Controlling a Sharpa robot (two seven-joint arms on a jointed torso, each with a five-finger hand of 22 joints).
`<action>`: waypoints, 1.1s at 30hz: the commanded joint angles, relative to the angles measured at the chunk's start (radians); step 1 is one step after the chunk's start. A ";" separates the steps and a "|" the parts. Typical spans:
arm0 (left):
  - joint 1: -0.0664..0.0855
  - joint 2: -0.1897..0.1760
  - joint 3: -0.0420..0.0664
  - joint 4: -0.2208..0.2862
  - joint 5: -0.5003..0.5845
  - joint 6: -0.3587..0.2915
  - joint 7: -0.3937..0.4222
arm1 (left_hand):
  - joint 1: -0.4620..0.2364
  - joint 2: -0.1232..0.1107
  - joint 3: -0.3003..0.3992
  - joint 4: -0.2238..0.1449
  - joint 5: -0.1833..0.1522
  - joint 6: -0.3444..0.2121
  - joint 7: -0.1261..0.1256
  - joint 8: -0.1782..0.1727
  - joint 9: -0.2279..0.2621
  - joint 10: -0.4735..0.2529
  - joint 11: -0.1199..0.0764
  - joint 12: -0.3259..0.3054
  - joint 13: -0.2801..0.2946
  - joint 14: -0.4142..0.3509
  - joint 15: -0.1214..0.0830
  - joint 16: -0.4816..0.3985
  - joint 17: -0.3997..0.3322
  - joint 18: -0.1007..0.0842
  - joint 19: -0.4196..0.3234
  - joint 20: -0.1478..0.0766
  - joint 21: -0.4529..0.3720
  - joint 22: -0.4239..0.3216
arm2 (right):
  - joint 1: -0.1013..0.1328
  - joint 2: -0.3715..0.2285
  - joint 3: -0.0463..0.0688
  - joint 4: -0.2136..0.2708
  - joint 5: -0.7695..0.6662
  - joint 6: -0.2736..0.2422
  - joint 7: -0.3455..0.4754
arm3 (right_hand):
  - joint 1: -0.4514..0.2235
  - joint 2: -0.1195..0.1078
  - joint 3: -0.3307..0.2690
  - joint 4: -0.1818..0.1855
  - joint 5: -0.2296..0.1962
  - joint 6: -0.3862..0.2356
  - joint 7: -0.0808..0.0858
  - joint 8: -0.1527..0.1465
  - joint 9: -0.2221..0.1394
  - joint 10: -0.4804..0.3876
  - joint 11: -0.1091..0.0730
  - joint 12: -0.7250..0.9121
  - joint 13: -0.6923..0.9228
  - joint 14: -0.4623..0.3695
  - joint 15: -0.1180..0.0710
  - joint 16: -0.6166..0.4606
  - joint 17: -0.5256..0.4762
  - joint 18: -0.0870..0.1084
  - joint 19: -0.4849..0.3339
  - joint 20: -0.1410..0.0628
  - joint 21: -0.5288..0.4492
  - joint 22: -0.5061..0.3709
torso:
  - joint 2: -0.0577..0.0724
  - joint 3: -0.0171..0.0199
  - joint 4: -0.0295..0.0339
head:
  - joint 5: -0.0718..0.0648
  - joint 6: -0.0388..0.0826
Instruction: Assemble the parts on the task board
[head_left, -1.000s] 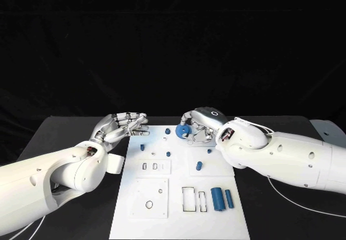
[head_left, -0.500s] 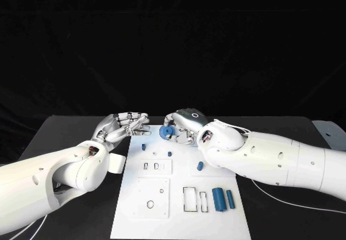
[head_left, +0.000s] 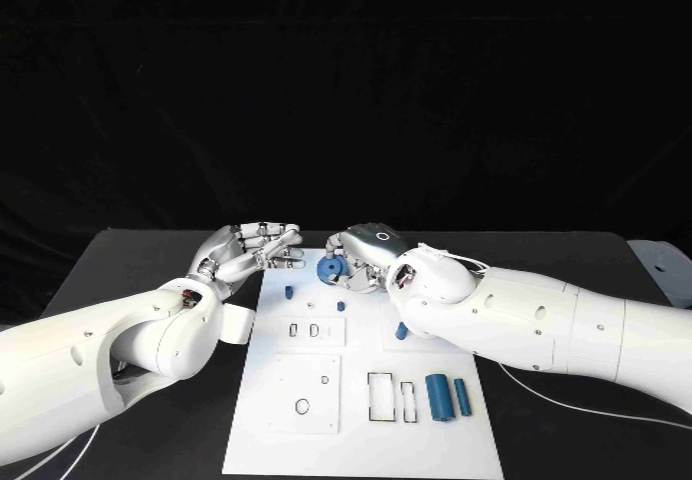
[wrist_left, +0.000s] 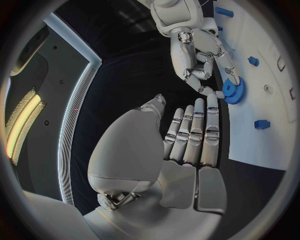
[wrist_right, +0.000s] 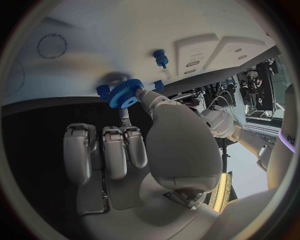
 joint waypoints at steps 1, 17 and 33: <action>0.001 0.002 0.001 0.002 0.002 0.012 0.010 | -0.003 -0.001 0.007 -0.001 -0.001 -0.003 0.042 -0.006 -0.001 -0.002 0.004 -0.004 0.001 -0.006 0.003 -0.005 0.001 0.014 0.008 0.002 0.000 -0.001 | -0.005 0.003 -0.002 -0.010 0.002 0.040 0.003 | -0.009 0.001 0.006 -0.001 0.000 0.054 -0.049 0.005 0.005 0.062 -0.001 0.005 0.211 0.094 -0.005 0.005 0.223 -0.020 0.022 -0.005 0.005 0.140 | -0.001 0.0012 -0.0013 | 0.001 0.000; 0.001 0.000 0.001 0.000 0.002 0.012 0.009 | -0.003 -0.001 0.007 -0.001 -0.001 -0.003 0.042 -0.006 -0.001 -0.002 0.004 -0.004 0.001 -0.006 0.003 -0.005 0.001 0.014 0.008 0.002 0.000 -0.001 | -0.006 -0.008 -0.003 -0.007 0.001 0.069 0.004 | -0.020 -0.004 0.007 0.002 -0.002 0.054 -0.047 0.000 0.005 0.061 0.001 0.004 0.210 0.094 -0.004 0.005 0.222 -0.020 0.022 -0.004 0.004 0.139 | -0.001 0.0015 -0.0005 | 0.003 -0.004; 0.001 -0.003 0.001 -0.006 0.002 0.012 0.007 | -0.003 -0.001 0.008 -0.002 -0.001 -0.003 0.042 -0.006 -0.001 -0.001 0.004 -0.005 0.002 -0.008 0.003 -0.008 0.003 0.014 0.008 0.003 0.000 -0.002 | -0.007 -0.013 -0.004 -0.005 -0.005 0.039 -0.003 | -0.036 -0.013 0.012 0.004 -0.005 0.039 -0.040 -0.018 0.001 0.044 0.007 -0.016 0.190 0.092 0.001 0.003 0.215 -0.017 0.014 0.000 -0.006 0.129 | 0.000 0.0010 -0.0007 | 0.004 -0.005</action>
